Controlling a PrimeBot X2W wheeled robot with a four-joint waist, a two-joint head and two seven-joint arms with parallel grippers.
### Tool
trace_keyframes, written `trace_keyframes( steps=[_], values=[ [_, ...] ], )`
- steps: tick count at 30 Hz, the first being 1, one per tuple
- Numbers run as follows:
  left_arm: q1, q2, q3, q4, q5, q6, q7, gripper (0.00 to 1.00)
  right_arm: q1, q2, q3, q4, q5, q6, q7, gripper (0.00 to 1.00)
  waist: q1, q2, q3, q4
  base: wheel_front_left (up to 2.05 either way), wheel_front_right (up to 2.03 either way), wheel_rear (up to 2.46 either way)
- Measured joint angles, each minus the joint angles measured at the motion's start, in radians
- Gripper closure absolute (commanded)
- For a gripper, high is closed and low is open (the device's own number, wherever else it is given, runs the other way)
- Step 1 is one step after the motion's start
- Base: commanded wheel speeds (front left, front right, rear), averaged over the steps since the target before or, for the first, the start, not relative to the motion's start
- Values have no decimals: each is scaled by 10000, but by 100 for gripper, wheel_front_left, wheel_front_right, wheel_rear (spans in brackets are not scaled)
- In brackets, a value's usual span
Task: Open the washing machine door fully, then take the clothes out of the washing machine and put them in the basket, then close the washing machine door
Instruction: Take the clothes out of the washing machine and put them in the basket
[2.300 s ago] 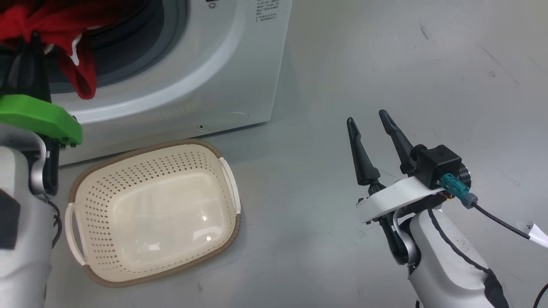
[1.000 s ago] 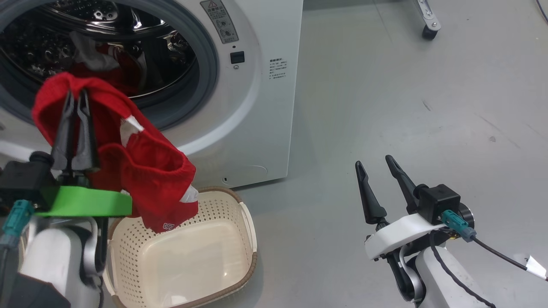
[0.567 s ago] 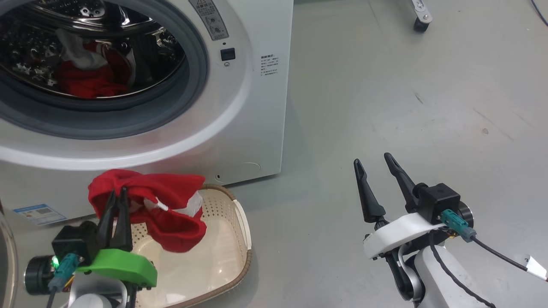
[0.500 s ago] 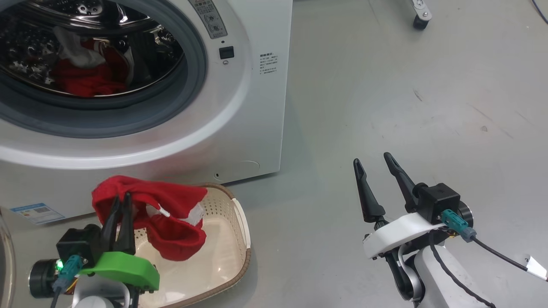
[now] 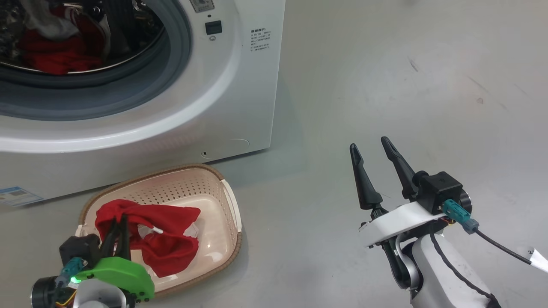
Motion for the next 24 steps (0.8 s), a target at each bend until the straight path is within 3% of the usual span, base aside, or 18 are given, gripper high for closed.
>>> trace_keyframes(
  steps=[6,24],
  values=[
    [-508,6,176,719,-205,-13,56,100,-378,4,295,-215,88,4,0,0,0,0,537,-158,0,0,0],
    [-2431,-71,65,3484,-581,-610,617,100,-1297,-2,395,-493,77,-84,0,0,2,0,2222,-386,0,0,0]
  ],
)
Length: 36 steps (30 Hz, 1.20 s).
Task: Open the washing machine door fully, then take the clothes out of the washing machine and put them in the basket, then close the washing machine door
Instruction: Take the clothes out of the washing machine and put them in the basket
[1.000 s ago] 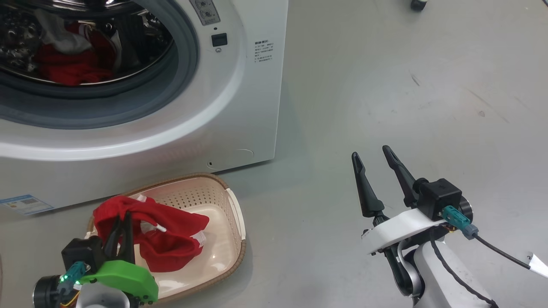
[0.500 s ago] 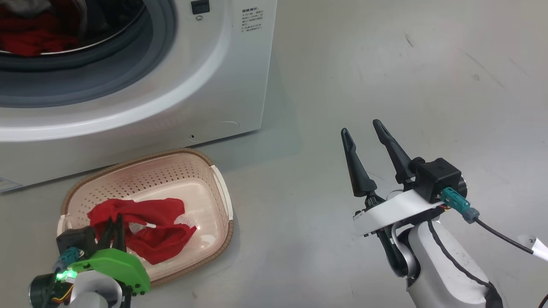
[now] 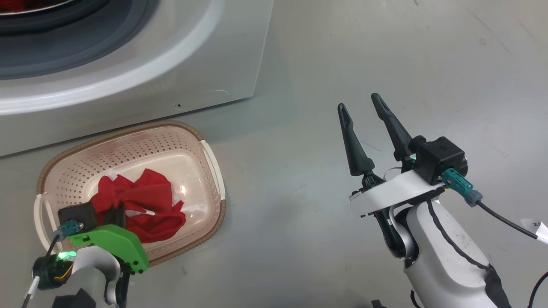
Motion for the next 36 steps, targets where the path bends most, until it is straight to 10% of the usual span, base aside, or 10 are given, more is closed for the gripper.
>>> trace_keyframes(
  steps=[4,9,11,36],
  values=[
    [-324,-6,0,510,0,-46,86,100,-67,2,58,4,-4,-6,0,0,0,0,252,2,0,0,0],
    [-646,-58,15,1103,-98,-188,123,55,-173,2,69,38,-4,-6,0,0,0,0,423,-9,0,0,0],
    [-746,-140,86,1323,-238,-188,161,0,-173,0,71,48,-4,-6,0,0,0,0,446,-9,0,0,0],
    [-1267,-184,-192,1965,105,-846,-1703,0,-119,-4,-282,658,-207,-77,0,0,-1,0,-550,454,0,0,0]
  ],
)
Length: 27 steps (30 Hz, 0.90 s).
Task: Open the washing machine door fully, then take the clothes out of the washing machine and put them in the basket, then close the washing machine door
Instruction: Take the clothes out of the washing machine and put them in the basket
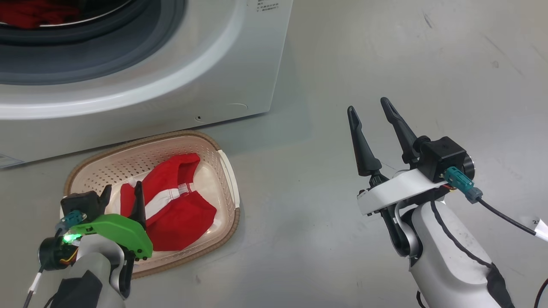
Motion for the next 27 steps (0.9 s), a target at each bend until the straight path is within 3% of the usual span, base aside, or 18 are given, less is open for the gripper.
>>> trace_keyframes(
  steps=[16,27],
  values=[
    [12,-8,-111,-1737,566,-29,-182,0,860,-4,-278,403,-146,15,0,0,-1,0,-1404,735,0,0,0],
    [501,161,-35,-3371,1162,238,-207,0,1293,-2,-422,602,-313,134,2,0,-1,0,-2278,1055,0,0,0]
  ],
)
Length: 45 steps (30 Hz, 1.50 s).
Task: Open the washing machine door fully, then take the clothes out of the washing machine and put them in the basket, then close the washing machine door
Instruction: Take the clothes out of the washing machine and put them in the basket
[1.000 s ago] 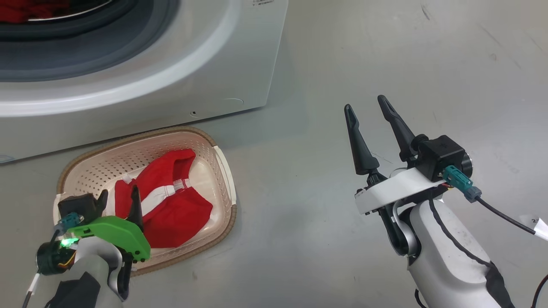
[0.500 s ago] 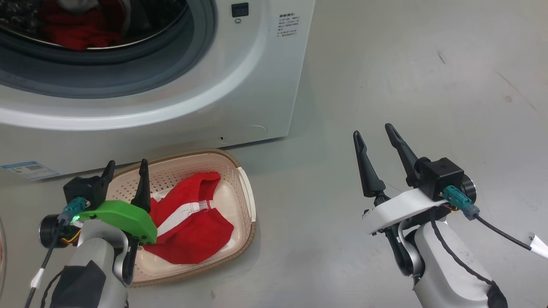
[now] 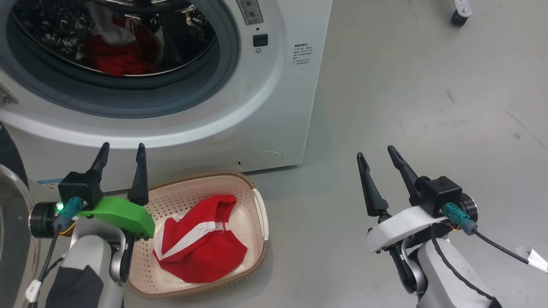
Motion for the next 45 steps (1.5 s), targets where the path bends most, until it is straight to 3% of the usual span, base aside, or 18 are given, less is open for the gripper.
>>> trace_keyframes(
  steps=[22,45],
  values=[
    [2421,50,-86,-1367,171,627,0,0,1102,10,-320,201,-194,44,0,0,0,0,-1502,161,0,0,0],
    [3839,23,-59,-2757,173,982,351,0,1338,19,-495,109,-282,140,0,0,0,0,-1739,378,0,0,0]
  ],
)
